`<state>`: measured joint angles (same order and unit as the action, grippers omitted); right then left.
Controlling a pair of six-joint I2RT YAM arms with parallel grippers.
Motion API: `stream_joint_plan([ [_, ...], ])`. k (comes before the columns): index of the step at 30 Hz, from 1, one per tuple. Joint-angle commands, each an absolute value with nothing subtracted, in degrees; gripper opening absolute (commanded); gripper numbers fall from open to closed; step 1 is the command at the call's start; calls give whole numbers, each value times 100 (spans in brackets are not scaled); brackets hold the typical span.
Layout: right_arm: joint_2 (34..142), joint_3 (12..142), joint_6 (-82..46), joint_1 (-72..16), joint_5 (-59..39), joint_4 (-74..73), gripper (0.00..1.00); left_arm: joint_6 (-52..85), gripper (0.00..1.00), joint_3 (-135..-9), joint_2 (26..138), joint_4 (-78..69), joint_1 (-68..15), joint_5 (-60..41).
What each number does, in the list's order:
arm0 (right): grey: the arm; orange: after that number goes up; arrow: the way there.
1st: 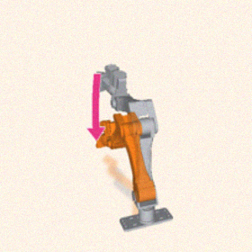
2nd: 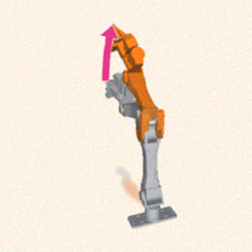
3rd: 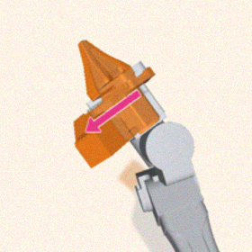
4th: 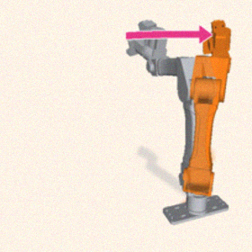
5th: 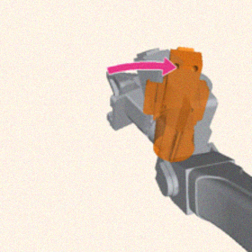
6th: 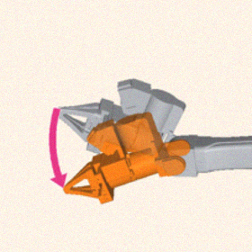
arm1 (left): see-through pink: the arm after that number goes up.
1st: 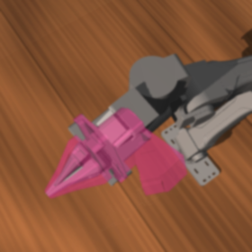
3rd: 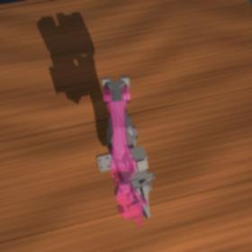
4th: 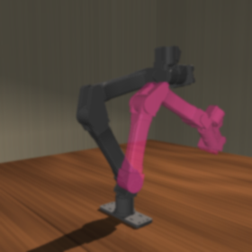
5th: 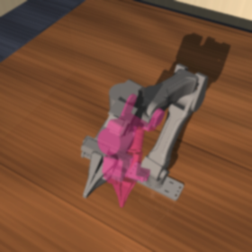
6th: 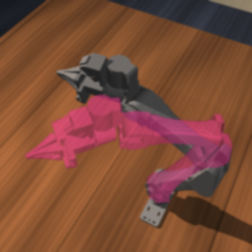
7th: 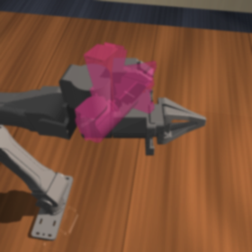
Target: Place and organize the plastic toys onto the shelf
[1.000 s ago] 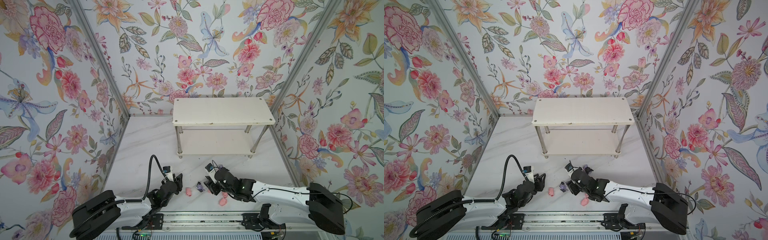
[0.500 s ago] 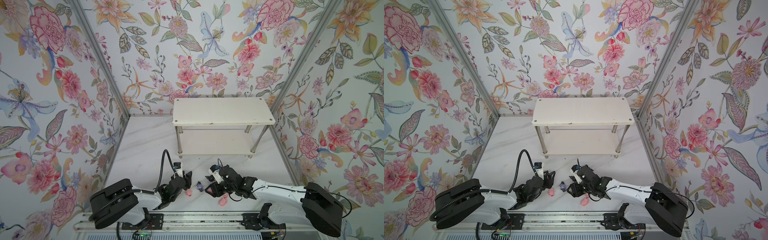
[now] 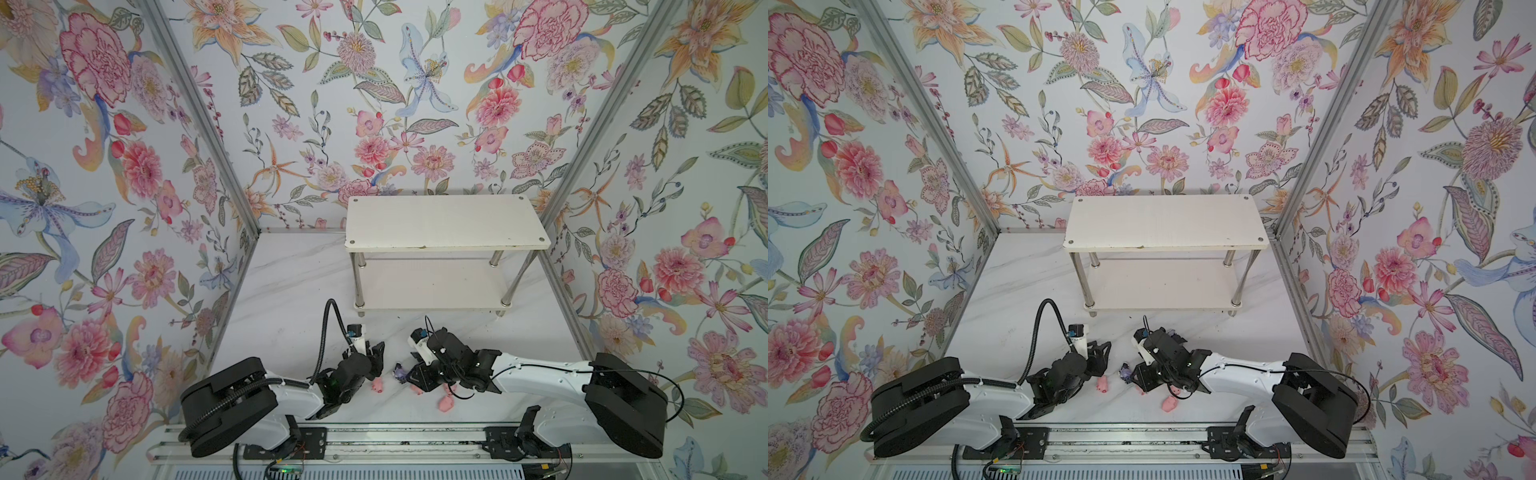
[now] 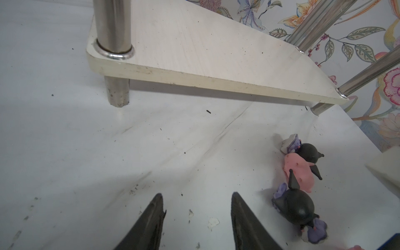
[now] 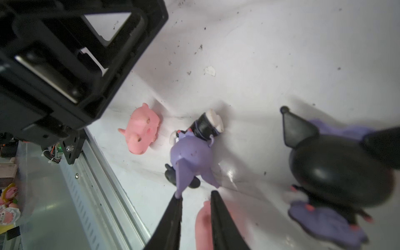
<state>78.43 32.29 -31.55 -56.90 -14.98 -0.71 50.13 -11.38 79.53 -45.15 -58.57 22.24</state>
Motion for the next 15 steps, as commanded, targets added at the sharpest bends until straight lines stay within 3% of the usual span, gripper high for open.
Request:
stream_joint_plan([
  [1,8081,3510,-3021,-5716,-1413,-222,21,4982,52,-1105,8032,-4631,-5909,2259],
  [11,8992,4529,-2760,-5717,-1541,-447,17,4979,52,-1081,8055,-4711,-5906,2295],
  [15,9124,4789,-2701,-5746,-1503,-346,19,4977,52,-894,7961,-4685,-5906,2317],
])
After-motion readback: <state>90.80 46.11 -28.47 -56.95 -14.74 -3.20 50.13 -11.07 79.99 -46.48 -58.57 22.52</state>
